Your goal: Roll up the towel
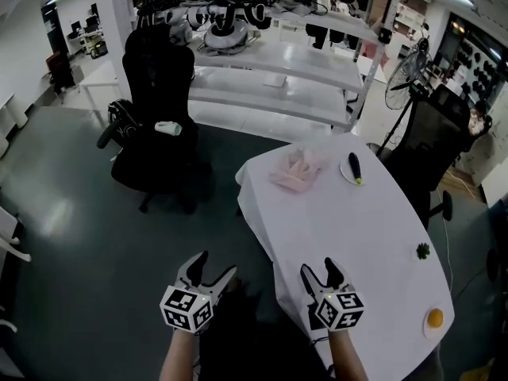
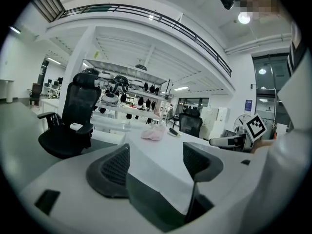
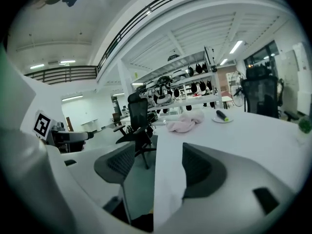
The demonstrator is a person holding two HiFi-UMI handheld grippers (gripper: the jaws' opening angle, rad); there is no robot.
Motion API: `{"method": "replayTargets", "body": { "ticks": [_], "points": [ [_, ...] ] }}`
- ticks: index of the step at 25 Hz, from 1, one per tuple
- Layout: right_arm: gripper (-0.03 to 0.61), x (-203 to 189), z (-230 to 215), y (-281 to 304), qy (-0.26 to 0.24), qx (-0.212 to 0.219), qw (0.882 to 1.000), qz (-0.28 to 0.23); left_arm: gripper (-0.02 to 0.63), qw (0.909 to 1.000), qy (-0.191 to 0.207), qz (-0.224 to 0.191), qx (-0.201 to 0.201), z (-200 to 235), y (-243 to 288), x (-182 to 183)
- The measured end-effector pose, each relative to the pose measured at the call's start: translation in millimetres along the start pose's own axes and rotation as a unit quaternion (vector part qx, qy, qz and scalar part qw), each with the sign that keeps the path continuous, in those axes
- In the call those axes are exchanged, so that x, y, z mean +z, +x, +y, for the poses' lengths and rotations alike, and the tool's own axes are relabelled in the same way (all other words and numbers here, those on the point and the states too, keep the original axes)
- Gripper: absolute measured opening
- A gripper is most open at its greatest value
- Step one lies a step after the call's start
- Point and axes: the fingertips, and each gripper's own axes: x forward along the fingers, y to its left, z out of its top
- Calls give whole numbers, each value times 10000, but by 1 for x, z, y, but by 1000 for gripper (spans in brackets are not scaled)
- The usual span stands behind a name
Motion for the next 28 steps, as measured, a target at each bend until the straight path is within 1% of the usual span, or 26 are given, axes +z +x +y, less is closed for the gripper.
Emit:
{"method": "replayTargets", "body": {
  "ticks": [2,6,15,21,28],
  "points": [
    [301,17,1,19,118,-48,9999,-96,362,10000,27,-12,-76,15,15,16],
    [298,42,6,55,115,-145,9997,-174,362,9996,114,-7,-247,45,46,42],
    [293,67,12,118,259,-497,9982,-231,362,9978,229,70,-617,108,100,81],
    [290,81,-2,149,276,-863,9954,-299,361,9954,273,103,-914,134,138,91],
    [290,90,-7,173,270,-1096,9930,-337,362,9925,271,224,-1173,153,167,95]
  ]
}}
